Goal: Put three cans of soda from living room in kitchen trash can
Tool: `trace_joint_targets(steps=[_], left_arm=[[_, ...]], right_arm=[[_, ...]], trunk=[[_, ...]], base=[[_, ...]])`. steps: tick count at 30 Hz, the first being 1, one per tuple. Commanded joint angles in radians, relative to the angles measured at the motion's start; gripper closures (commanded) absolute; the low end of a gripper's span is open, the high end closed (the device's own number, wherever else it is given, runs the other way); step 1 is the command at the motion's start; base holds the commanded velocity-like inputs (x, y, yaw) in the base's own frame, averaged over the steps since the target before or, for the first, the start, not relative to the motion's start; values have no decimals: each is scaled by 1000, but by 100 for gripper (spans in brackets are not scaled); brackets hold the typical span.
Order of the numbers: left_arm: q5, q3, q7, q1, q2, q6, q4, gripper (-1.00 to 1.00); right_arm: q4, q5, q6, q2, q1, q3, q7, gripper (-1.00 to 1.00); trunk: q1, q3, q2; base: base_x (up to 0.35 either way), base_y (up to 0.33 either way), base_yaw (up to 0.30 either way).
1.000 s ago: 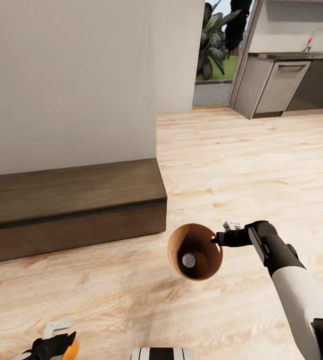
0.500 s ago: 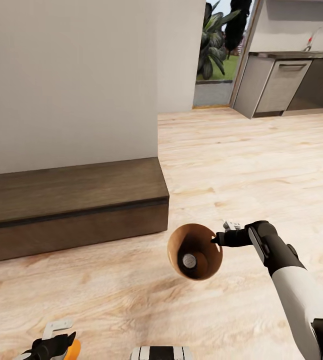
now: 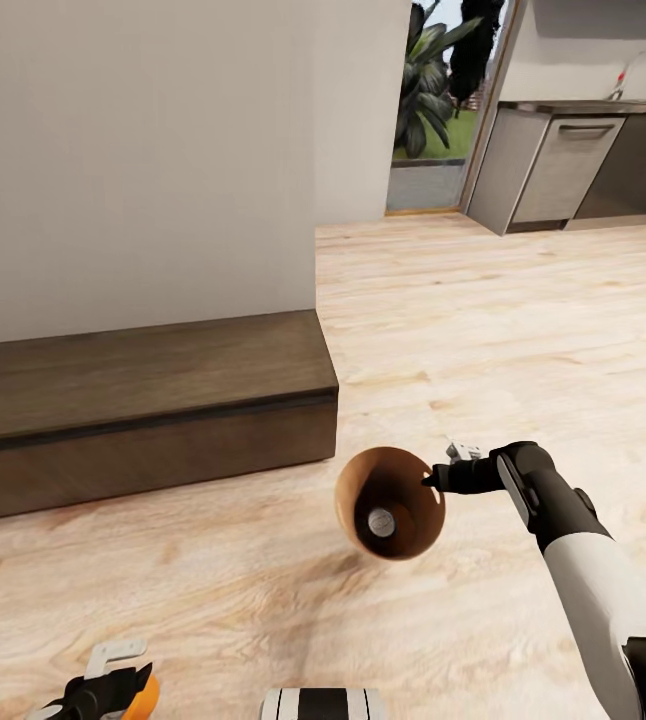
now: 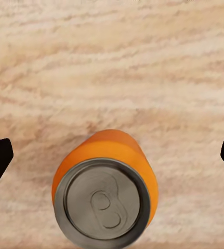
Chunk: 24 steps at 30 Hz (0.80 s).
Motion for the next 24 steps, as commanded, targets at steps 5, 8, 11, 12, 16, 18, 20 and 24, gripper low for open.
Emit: trace_joint_targets(steps=[5, 8, 11, 12, 16, 18, 20, 24], left_arm=[[0, 0, 0, 0, 0, 0, 1, -100], [0, 0, 0, 0, 0, 0, 3, -100], [0, 0, 0, 0, 0, 0, 1, -100], [-1, 0, 0, 0, 0, 0, 1, -100], [0, 1, 0, 0, 0, 0, 3, -100], [0, 0, 0, 0, 0, 0, 3, -100], [0, 0, 0, 0, 0, 0, 3, -100], [-2, 0, 0, 0, 0, 0, 4, -100]], right_arm=[[0, -19, 7, 0, 1, 0, 2, 100], [0, -19, 7, 0, 1, 0, 2, 100], [0, -19, 7, 0, 1, 0, 2, 100], [0, -19, 7, 0, 1, 0, 2, 100], [0, -19, 7, 0, 1, 0, 3, 100], [0, -19, 7, 0, 1, 0, 3, 100], [0, -19, 7, 0, 1, 0, 3, 100], [0, -19, 7, 1, 1, 0, 3, 100]], trunk=[[0, 0, 0], [8, -6, -14], [8, -6, -14], [8, -6, -14], [8, -6, -14], [8, -6, -14], [8, -6, -14], [8, -6, -14]], base=[[0, 0, 0], [0, 0, 0], [0, 0, 0], [0, 0, 0], [0, 0, 0], [0, 0, 0], [-13, 0, 0], [-134, 0, 0]])
